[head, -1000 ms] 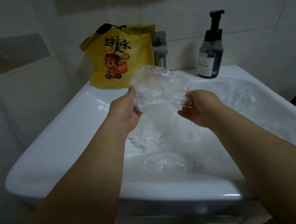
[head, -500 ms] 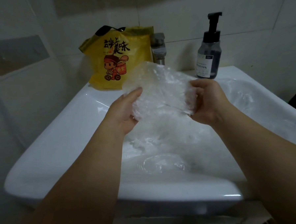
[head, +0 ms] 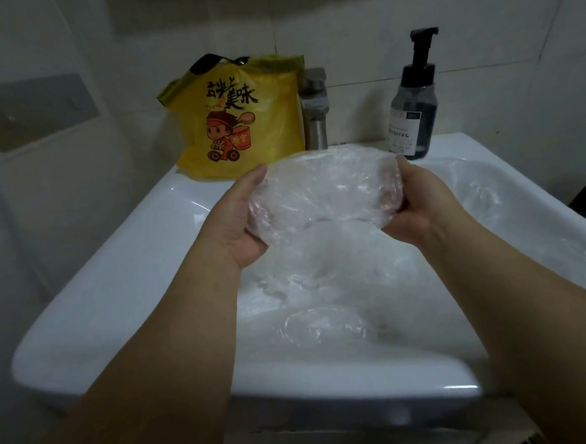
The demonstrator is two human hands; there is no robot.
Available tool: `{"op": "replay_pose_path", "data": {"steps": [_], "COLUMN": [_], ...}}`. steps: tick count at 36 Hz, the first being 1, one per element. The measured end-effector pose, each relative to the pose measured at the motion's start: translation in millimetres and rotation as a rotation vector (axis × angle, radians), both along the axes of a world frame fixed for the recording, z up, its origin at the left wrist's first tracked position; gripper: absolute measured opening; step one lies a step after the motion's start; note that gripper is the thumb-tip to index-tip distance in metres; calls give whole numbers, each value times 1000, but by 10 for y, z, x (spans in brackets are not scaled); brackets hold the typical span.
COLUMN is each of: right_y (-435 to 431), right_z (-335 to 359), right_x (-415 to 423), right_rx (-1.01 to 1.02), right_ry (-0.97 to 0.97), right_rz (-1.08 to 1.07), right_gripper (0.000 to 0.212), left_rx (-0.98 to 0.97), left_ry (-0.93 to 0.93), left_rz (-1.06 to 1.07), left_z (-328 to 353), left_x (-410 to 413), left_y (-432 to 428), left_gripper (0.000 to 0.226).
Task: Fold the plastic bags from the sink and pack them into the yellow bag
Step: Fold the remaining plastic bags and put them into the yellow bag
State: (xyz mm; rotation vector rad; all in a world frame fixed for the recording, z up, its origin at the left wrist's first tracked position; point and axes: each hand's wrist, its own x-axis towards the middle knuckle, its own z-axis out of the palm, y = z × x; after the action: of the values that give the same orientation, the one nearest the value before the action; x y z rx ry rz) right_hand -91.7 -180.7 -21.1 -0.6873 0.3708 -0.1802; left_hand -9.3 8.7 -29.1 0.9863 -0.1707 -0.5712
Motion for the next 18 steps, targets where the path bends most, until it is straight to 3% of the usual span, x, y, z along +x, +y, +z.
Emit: {"op": "replay_pose_path", "data": {"steps": [6,10,14,18], "right_y": [-6,15,38,28], "right_z": [0,-14,3,36], "right_x": [-30,-8,-29,-71], "right_rx": [-104,-182,-153,-51], "right_ry": [19,68,43,-21], "right_rz": [50,70,38,-36], "right_gripper": [34,32,27,18], "left_rx": [-53,-152,-136,-74], "left_ry": [123,151,121,88], "left_rz": [162,136,117,41], "left_z": [-37,-4,-1,44], "left_x": [129,96,70,-15], "left_y": [74,107,144,127], "left_gripper": [36,30,40,36]}}
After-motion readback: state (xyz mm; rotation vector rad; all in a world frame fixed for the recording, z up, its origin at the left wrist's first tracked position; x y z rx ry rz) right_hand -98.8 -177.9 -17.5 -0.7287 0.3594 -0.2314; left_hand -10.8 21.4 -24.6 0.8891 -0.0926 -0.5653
